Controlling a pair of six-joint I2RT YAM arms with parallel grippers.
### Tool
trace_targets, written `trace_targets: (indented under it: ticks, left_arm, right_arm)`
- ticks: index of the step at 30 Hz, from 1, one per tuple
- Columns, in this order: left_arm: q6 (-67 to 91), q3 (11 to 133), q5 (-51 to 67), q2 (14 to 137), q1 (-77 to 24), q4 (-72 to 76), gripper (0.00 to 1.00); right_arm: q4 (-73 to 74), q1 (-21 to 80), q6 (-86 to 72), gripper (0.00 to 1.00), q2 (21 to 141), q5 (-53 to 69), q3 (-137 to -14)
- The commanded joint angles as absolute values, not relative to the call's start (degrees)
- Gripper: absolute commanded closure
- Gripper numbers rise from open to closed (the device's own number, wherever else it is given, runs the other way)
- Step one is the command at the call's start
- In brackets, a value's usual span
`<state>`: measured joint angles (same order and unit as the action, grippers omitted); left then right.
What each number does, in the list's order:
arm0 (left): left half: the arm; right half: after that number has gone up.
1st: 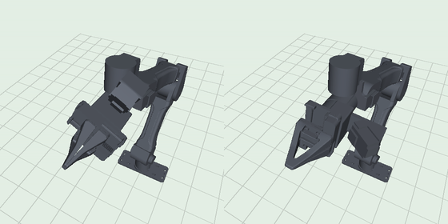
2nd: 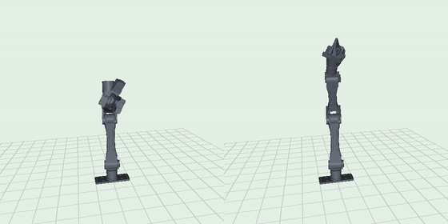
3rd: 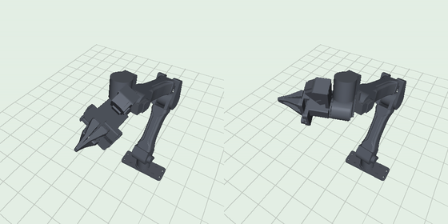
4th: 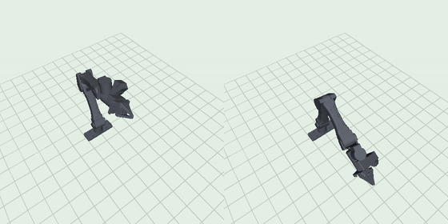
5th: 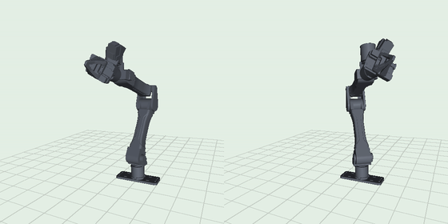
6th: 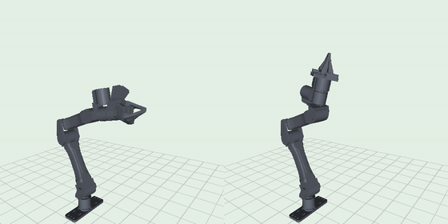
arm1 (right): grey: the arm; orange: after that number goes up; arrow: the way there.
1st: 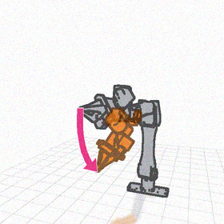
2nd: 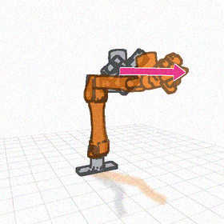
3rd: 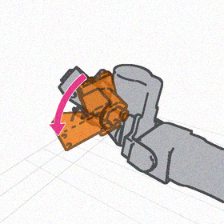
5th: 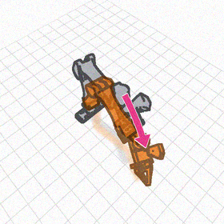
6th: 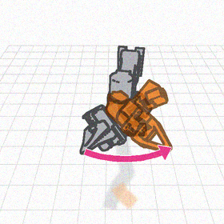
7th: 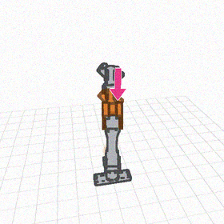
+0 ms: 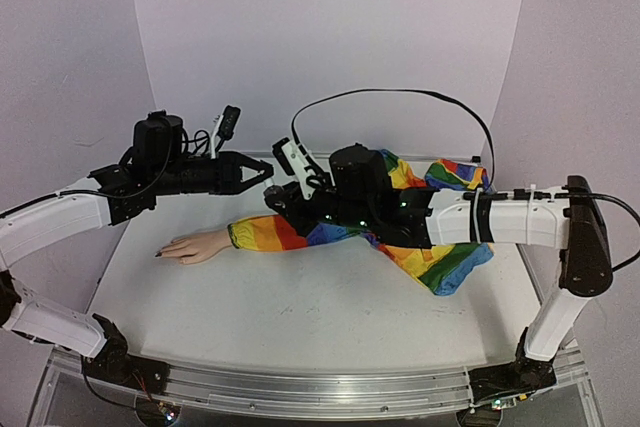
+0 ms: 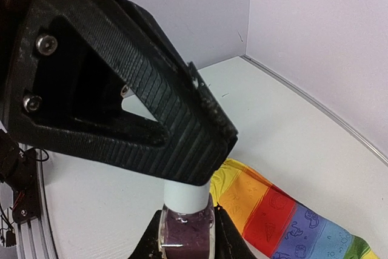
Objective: Paint the nails
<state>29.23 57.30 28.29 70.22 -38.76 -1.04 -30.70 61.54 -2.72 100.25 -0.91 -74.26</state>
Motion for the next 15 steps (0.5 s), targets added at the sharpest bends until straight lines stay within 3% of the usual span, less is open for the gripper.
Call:
trace_targets:
  ticks: [1,5,10,15]
  left_arm:
    - [24.21,58.79,34.24,69.92,-42.22,0.35,0.94]
    - [19.56,57.44,40.22,69.16,-42.98,0.35,1.0]
    - [18.26,58.98,56.31,68.29,-43.25,2.07,1.0]
    - [18.12,62.22,63.16,68.33,-46.03,2.98,1.0]
  right_arm:
    - [-36.03,60.87,-3.9,1.0,98.04,3.12,-77.32]
    - [-40.12,57.15,-7.18,1.0,95.77,17.03,-75.19]
    - [-60.48,52.05,-16.65,1.0,93.52,63.71,-70.89]
    - [-77.42,52.22,-30.1,1.0,93.39,69.77,-69.42]
